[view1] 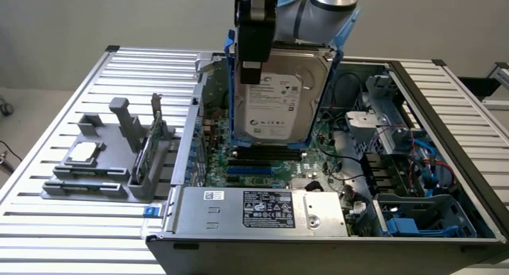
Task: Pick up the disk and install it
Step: 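Pick up the disk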
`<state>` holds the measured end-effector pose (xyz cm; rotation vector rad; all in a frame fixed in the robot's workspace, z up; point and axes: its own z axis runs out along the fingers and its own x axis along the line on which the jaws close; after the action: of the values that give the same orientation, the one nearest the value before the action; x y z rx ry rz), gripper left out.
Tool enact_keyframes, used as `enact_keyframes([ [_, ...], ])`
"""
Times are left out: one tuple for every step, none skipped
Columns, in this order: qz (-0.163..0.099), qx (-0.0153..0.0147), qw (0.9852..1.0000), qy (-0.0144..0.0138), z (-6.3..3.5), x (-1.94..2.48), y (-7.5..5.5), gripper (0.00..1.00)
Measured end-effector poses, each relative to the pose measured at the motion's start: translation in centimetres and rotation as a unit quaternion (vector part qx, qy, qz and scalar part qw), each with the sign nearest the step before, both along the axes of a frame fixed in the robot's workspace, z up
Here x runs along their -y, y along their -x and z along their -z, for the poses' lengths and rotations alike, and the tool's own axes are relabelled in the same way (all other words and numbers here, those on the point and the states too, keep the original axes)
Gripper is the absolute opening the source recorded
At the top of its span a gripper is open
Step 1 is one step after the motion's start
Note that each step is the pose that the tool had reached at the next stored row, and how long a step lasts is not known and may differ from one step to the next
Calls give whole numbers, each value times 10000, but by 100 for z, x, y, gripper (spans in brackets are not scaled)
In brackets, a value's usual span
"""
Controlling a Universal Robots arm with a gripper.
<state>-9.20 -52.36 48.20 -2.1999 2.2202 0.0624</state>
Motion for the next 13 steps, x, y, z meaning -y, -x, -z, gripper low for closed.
enact_keyframes([
  [1, 0, 10000, 1, -1, 23, -32, 33],
  [0, 0, 10000, 0, 0, 46, -64, 33],
  [0, 0, 10000, 0, 0, 69, -96, 33],
  [0, 0, 10000, 0, 0, 92, -129, 33],
  [0, 0, 10000, 0, 0, 115, -160, 33],
  [1, 0, 10000, 0, 0, 140, -194, 33],
  [1, 0, 10000, 1, 0, 163, -227, 33],
  [0, 0, 10000, 0, 0, 186, -259, 33],
  [0, 0, 10000, 0, 0, 209, -291, 33],
  [0, 0, 10000, 0, 0, 232, -324, 33],
  [1, 0, 10000, 0, 0, 255, -356, 33],
  [0, 0, 10000, 0, 0, 280, -391, 33],
  [0, 0, 10000, 0, 0, 303, -423, 33],
])
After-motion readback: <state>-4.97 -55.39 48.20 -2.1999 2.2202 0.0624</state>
